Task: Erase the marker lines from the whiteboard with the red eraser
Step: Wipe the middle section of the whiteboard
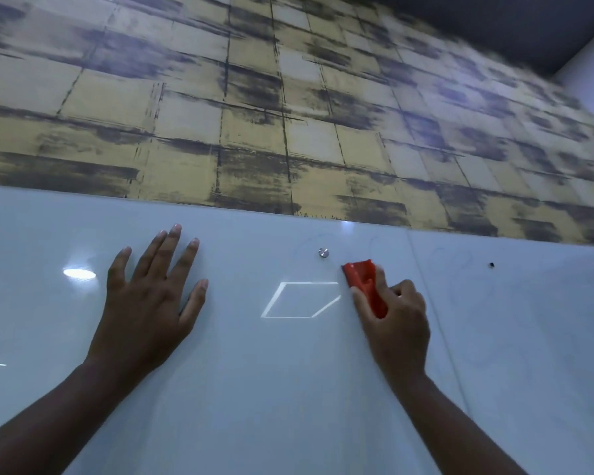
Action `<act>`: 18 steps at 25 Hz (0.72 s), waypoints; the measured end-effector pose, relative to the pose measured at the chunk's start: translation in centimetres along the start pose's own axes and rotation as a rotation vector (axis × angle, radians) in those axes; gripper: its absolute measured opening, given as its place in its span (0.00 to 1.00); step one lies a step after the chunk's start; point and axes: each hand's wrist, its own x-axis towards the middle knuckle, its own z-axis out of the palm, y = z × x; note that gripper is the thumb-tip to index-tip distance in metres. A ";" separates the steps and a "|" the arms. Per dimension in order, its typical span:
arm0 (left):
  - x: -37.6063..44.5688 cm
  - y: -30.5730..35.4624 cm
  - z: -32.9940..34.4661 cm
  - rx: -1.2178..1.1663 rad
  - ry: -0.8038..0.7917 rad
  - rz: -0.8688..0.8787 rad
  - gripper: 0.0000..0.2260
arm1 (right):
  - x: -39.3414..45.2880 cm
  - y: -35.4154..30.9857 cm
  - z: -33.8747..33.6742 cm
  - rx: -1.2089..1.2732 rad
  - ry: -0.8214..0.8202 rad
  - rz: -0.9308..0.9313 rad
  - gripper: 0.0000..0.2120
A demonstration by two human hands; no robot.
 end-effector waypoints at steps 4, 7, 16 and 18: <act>-0.2 0.1 0.0 0.018 0.007 -0.005 0.32 | 6.0 0.5 0.4 -0.124 -0.189 -0.075 0.26; -0.2 0.2 0.1 0.017 0.014 0.001 0.31 | 10.9 -1.8 0.5 -0.091 -0.423 -0.187 0.26; 0.0 -0.2 0.5 0.000 0.011 -0.007 0.32 | 12.9 -12.2 -0.1 -0.054 -0.736 -0.989 0.30; -0.1 -0.2 0.4 -0.005 0.008 -0.011 0.32 | 11.5 -12.0 -0.2 -0.011 -0.800 -1.035 0.30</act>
